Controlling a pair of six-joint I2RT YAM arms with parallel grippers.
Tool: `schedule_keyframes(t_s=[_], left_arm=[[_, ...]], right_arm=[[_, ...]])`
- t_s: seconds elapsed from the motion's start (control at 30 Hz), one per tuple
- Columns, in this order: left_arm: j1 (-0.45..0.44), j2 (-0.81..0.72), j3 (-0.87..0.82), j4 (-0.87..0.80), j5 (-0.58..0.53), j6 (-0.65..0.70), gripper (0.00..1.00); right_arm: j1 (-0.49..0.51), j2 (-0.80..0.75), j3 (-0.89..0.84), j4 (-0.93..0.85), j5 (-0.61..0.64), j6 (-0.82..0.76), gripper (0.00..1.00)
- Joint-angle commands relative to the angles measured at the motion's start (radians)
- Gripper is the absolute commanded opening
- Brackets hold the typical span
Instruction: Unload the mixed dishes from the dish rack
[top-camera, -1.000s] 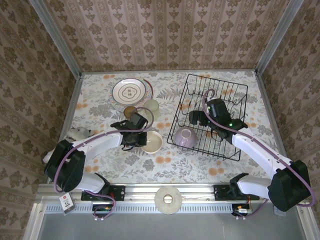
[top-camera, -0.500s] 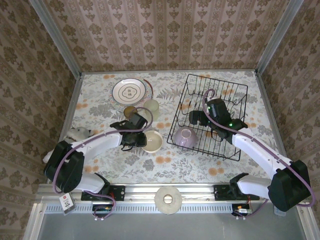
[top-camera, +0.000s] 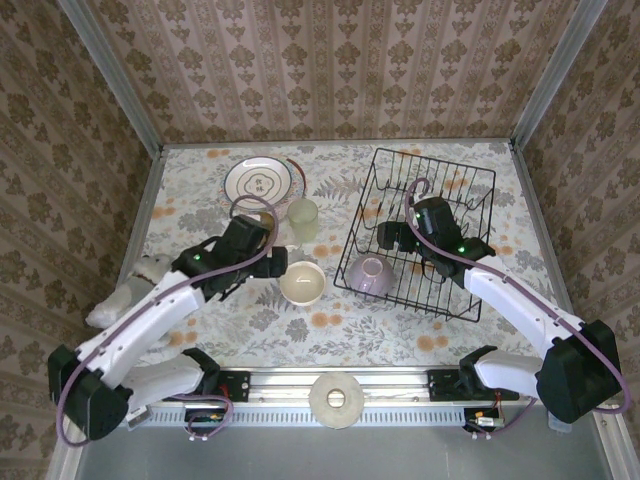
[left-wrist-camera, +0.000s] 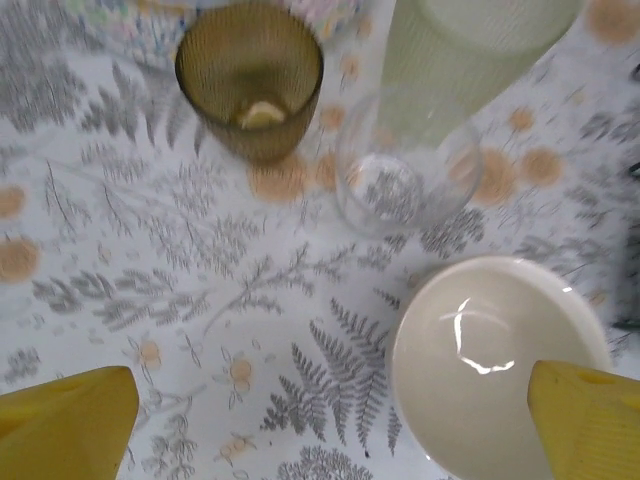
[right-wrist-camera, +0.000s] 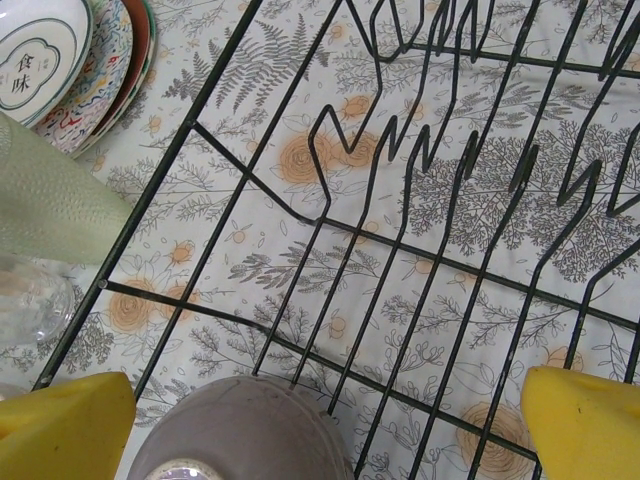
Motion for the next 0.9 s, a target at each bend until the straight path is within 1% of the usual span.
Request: schedule_keyframes(t_s=[0.0, 0.07, 0.17, 0.33, 0.4, 0.53, 0.73, 0.87], left_arm=[[0.017, -0.032, 0.035, 0.108, 0.056, 0.128, 1.00], [0.016, -0.006, 0.074, 0.154, 0.130, 0.137, 0.98], [-0.003, 0.076, 0.148, 0.188, 0.253, 0.173, 0.93], [-0.050, 0.243, 0.238, 0.236, 0.353, 0.202, 0.87], [-0.069, 0.312, 0.277, 0.232, 0.368, 0.219, 0.86], [-0.090, 0.432, 0.339, 0.217, 0.360, 0.236, 0.83], [-0.096, 0.540, 0.388, 0.232, 0.420, 0.228, 0.80], [-0.109, 0.588, 0.411, 0.239, 0.406, 0.219, 0.77]], right_arm=[[0.006, 0.000, 0.035, -0.023, -0.034, 0.014, 1.00], [0.004, -0.005, 0.045, -0.045, -0.040, 0.018, 1.00], [0.003, -0.026, 0.039, -0.079, -0.065, 0.027, 1.00], [0.002, -0.058, 0.022, -0.158, -0.132, 0.038, 1.00], [0.000, -0.067, 0.014, -0.186, -0.142, 0.041, 1.00], [0.001, -0.077, 0.000, -0.230, -0.143, 0.048, 1.00], [0.003, -0.043, -0.005, -0.237, -0.177, 0.049, 1.00], [0.004, -0.012, 0.001, -0.231, -0.194, 0.043, 1.00]])
